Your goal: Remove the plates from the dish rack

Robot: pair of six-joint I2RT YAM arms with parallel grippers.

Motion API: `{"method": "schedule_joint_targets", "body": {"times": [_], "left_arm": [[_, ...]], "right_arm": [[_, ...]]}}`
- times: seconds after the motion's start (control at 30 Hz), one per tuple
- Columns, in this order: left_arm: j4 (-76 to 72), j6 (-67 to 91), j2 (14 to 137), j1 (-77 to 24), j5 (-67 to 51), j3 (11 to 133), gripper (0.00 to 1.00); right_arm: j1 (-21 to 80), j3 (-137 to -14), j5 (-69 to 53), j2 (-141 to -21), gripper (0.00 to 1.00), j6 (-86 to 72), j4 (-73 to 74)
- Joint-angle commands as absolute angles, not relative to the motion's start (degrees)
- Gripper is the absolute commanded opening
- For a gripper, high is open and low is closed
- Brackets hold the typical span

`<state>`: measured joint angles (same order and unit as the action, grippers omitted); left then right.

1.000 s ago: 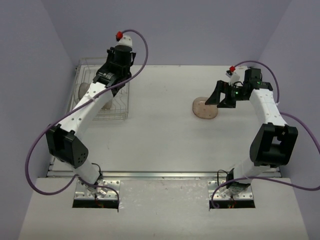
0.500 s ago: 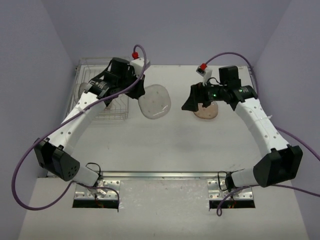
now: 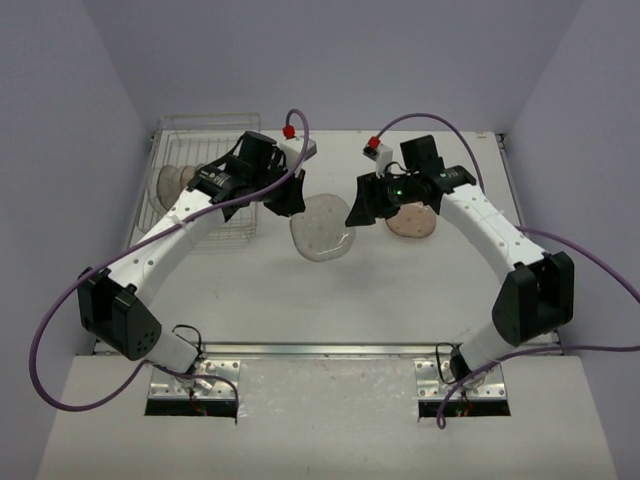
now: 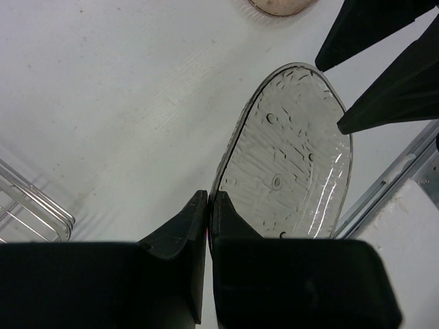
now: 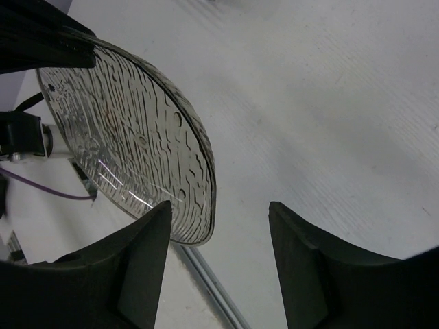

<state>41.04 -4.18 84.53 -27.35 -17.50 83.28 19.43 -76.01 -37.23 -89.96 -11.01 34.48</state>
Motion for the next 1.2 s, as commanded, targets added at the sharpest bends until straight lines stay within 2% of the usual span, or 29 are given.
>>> {"method": "schedule_joint_targets", "body": {"times": [0.0, 0.27, 0.4, 0.43, 0.47, 0.53, 0.57, 0.7, 0.77, 0.97, 1.03, 1.17], "left_arm": [[37.79, -3.34, 82.09, -27.51, -19.25, 82.7, 0.0], [37.44, -3.25, 81.65, -27.51, -19.43, 81.92, 0.0], [37.44, -3.83, 81.8, -27.51, -19.8, 82.12, 0.03], [37.62, -4.03, 81.72, -27.49, -19.8, 82.18, 0.14], [37.55, -4.32, 81.61, -27.43, -19.15, 82.13, 0.5], [36.73, -3.59, 81.17, -27.5, -15.08, 81.61, 0.96], [36.48, -3.23, 81.2, -27.47, -12.38, 81.39, 1.0], [36.21, -1.85, 82.96, -27.42, 4.15, 81.04, 1.0], [36.3, -1.67, 83.66, -27.33, 8.73, 80.95, 1.0], [36.12, -1.05, 83.76, -27.33, 8.35, 80.86, 1.0], [36.3, -1.14, 83.75, -27.33, 8.07, 80.66, 1.0], [36.31, -1.22, 83.25, -27.33, 7.82, 79.57, 1.0]], "right_arm": [[21.36, -77.52, -37.26, -91.15, 0.58, -11.86, 31.11], [22.24, -78.91, -35.59, -93.78, 0.06, -11.43, 31.2], [22.21, -78.29, -34.62, -93.61, 0.0, -11.16, 31.29], [22.15, -78.0, -34.1, -93.35, 0.0, -11.1, 31.29], [22.09, -77.7, -33.53, -92.92, 0.0, -10.79, 31.3], [21.42, -76.74, -31.97, -92.1, 0.0, -10.49, 31.37], [20.72, -76.22, -31.86, -91.81, 0.0, -10.53, 31.41], [14.88, -73.14, -32.08, -91.58, 0.0, -11.95, 31.55], [10.7, -72.09, -31.22, -92.19, 0.0, -12.74, 31.81], [2.33, -74.07, -24.9, -97.68, 0.0, -12.3, 34.69], [-2.9, -76.39, -25.4, -101.13, 0.0, -12.46, 36.16], [-5.94, -81.87, -26.53, -106.3, 0.0, -10.45, 38.33]]}}
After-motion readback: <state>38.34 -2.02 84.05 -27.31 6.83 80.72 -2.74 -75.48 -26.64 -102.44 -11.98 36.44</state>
